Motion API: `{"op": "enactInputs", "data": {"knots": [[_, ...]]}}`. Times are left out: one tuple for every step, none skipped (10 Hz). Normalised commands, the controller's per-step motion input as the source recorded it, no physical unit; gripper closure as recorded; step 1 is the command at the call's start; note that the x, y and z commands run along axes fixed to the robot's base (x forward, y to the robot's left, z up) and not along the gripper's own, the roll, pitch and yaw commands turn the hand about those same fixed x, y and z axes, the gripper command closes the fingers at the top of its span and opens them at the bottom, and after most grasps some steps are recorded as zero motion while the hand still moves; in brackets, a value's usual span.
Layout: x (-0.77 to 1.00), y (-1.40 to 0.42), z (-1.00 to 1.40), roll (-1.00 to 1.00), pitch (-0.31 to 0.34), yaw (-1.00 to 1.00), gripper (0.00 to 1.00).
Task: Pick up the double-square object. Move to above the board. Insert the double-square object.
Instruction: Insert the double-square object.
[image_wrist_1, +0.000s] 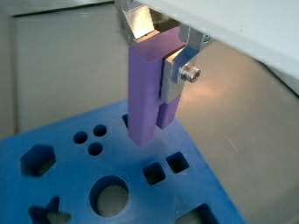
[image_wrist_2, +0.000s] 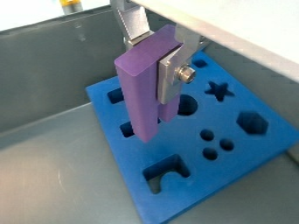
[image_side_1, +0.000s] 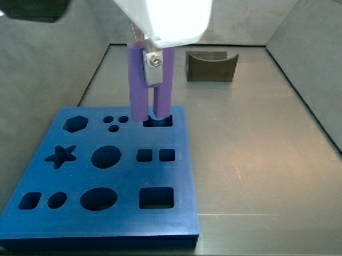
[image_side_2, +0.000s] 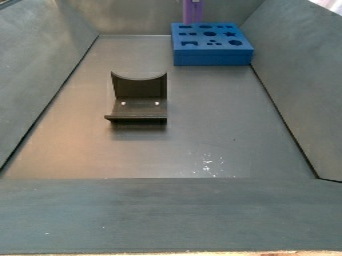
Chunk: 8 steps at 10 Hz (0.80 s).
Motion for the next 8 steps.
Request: {"op": "enactInputs", "data": {"knots": [[0.01,-0.03,-0.19,-0.10,-0.417,-0.91,1.00],[0.04,-0.14,-0.26,-0.07,-0.477,-0.82,1.00],[0.10,-0.36,-0.38,0.01,-0.457,-0.71,1.00],[0.20,-0.49,-0.11,0.73,-0.071,-0.43,1.00],[0.16,-0.41,-0.06,1.00,0.000,-0.33,1.00],[0.19,-0.39,-0.06,1.00,0.006,-0.28,1.00],[0.19,-0.39,-0.01,1.00,0.020,-0.26,1.00],[0.04,-0.28,-0.16,0.58,-0.017,-0.15,1.00]]}}
